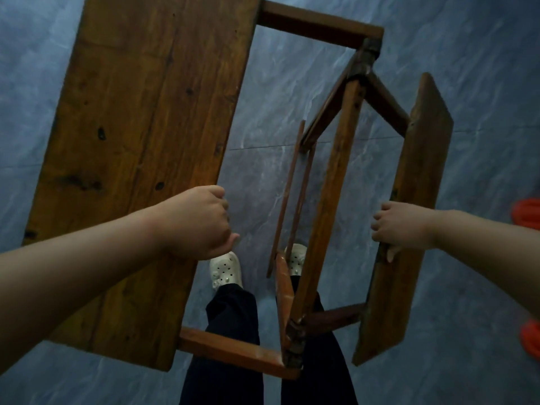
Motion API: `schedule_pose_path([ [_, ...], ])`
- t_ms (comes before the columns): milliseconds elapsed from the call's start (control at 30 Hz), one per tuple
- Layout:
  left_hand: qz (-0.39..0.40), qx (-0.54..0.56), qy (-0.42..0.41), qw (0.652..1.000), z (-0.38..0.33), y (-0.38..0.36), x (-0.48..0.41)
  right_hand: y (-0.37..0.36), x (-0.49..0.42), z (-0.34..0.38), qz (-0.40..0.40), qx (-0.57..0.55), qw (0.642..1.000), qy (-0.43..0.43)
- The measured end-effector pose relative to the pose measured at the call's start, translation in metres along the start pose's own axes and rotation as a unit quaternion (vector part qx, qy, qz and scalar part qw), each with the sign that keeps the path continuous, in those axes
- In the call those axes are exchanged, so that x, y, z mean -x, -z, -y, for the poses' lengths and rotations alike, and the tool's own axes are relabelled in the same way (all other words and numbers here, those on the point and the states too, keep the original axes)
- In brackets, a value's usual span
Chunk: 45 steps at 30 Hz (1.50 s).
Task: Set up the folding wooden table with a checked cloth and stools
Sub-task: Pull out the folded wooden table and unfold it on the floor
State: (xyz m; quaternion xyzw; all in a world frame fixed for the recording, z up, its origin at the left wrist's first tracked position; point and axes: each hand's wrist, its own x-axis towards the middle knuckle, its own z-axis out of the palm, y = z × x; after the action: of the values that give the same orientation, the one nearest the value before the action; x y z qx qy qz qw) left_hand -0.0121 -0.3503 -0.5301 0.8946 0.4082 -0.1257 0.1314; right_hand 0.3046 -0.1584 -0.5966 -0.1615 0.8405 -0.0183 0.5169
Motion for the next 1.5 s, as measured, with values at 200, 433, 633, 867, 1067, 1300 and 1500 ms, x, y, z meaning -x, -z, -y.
schedule_pose_path([
  [200,-0.025,0.018,0.000,1.000,0.000,-0.005,0.005,0.000,0.027,0.003,-0.035,-0.016,0.999,0.011],
  [433,-0.095,0.003,-0.017,0.995,0.009,-0.003,0.015,0.008,0.065,0.015,-0.110,0.112,0.978,0.136],
  [633,-0.106,0.032,-0.031,0.993,0.018,-0.001,0.028,0.002,0.089,0.026,-0.314,-0.016,0.949,-0.027],
  [867,-0.107,0.062,-0.021,0.992,0.008,-0.004,0.041,0.005,0.080,0.038,-0.410,-0.077,0.907,-0.056],
  [1067,-0.114,0.051,-0.016,0.992,-0.021,0.000,0.034,0.018,0.064,0.055,-0.431,-0.090,0.897,-0.046],
  [1300,-0.050,0.005,-0.037,0.998,-0.034,0.021,-0.011,0.040,0.046,0.066,-0.440,-0.079,0.891,-0.078],
  [1500,0.067,0.066,-0.051,0.994,-0.044,0.027,-0.033,0.045,0.030,0.059,-0.441,-0.078,0.891,-0.075],
])
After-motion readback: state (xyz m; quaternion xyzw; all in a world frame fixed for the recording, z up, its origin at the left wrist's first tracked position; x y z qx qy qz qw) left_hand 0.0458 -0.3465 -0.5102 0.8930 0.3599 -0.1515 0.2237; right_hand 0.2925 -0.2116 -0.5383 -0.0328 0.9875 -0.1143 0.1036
